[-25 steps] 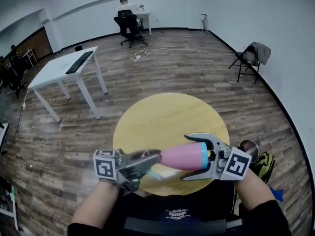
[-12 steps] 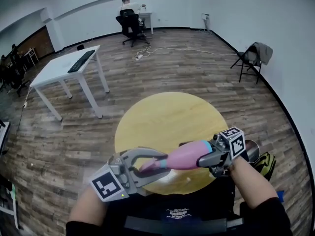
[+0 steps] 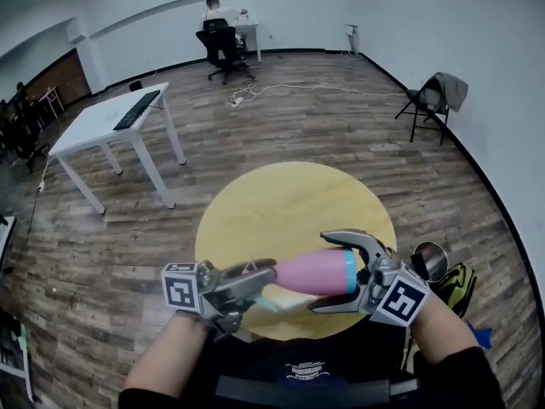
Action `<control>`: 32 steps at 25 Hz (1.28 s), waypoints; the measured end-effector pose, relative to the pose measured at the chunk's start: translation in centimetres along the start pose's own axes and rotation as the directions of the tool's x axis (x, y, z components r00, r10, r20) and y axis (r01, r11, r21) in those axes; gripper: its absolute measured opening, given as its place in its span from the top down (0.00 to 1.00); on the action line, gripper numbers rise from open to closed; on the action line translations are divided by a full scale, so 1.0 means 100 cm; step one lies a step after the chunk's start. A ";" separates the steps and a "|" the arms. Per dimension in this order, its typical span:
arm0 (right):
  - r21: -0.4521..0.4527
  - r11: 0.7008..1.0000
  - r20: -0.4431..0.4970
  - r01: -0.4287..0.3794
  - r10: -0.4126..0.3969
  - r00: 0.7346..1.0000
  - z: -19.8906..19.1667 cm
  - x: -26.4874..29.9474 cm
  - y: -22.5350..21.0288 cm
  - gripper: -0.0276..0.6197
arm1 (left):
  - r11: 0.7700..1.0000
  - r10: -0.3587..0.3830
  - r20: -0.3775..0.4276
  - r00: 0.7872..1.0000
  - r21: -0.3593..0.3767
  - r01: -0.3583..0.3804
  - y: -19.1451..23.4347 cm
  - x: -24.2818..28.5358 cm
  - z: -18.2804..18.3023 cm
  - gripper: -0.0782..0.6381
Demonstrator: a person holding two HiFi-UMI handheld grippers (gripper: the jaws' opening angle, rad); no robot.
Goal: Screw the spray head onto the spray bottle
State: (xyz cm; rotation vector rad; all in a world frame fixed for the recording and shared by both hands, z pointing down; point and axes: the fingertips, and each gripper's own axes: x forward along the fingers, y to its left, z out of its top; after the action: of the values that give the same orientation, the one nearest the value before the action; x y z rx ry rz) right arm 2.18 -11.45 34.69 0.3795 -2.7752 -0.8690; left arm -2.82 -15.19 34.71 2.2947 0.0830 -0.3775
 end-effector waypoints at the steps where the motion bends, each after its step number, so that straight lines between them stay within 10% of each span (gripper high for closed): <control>1: -0.006 1.000 -0.012 -0.018 0.018 1.000 -0.003 0.001 0.005 0.14 | 1.000 0.003 -0.006 1.000 0.000 -0.003 0.001 0.001 -0.003 0.66; 5: 0.239 0.968 0.050 -0.080 0.071 0.996 -0.003 -0.007 0.000 0.16 | 0.988 0.057 -0.066 0.996 0.144 -0.047 -0.004 0.008 -0.010 0.65; 8: 0.502 0.852 0.146 -0.149 0.087 0.986 -0.001 -0.011 -0.009 0.16 | 0.880 0.118 -0.126 0.985 0.473 -0.045 -0.027 0.017 -0.013 0.65; 12: 0.763 0.534 0.334 -0.366 0.160 0.929 -0.010 -0.013 -0.009 0.16 | 0.503 0.204 -0.213 0.956 0.860 0.084 -0.057 0.031 -0.025 0.65; 17: 0.820 0.027 0.555 -0.572 0.210 0.805 -0.015 -0.015 0.011 0.16 | -0.075 0.430 -0.304 0.850 0.926 0.369 -0.059 0.020 -0.068 0.65; 19: 0.807 -0.062 0.586 -0.588 0.212 0.782 -0.014 -0.016 0.014 0.16 | -0.160 0.447 -0.303 0.842 0.899 0.408 -0.062 0.020 -0.075 0.65; 20: 0.806 -0.062 0.587 -0.588 0.203 0.784 -0.012 -0.016 0.011 0.16 | -0.134 0.436 -0.306 0.846 0.908 0.398 -0.063 0.019 -0.074 0.65; 22: 0.819 0.043 0.560 -0.572 0.153 0.814 -0.008 -0.015 -0.004 0.16 | 0.029 0.365 -0.323 0.873 0.941 0.336 -0.064 0.019 -0.064 0.65; 26: 0.757 0.567 0.398 -0.325 -0.006 0.917 0.007 -0.023 -0.041 0.05 | 0.560 0.154 -0.154 0.976 0.828 0.042 -0.056 0.006 -0.011 0.65; 28: 0.582 0.801 0.298 -0.144 -0.045 0.954 0.015 -0.034 -0.042 0.04 | 0.747 0.106 0.003 0.994 0.660 -0.081 -0.042 -0.010 0.019 0.66; 30: 0.344 0.939 0.187 -0.002 -0.066 0.980 0.018 -0.041 -0.030 0.04 | 0.874 0.118 0.114 0.987 0.459 -0.157 -0.020 -0.029 0.037 0.66; 32: 0.169 0.983 0.100 0.068 -0.086 0.991 0.015 -0.040 -0.019 0.04 | 0.940 0.143 0.158 0.977 0.288 -0.184 0.001 -0.042 0.041 0.66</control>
State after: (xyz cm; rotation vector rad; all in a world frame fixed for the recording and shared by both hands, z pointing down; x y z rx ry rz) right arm 5.86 -10.94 31.87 0.4849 -2.9602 -0.6957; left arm -7.78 -17.99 33.34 2.5449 -0.2501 -0.4850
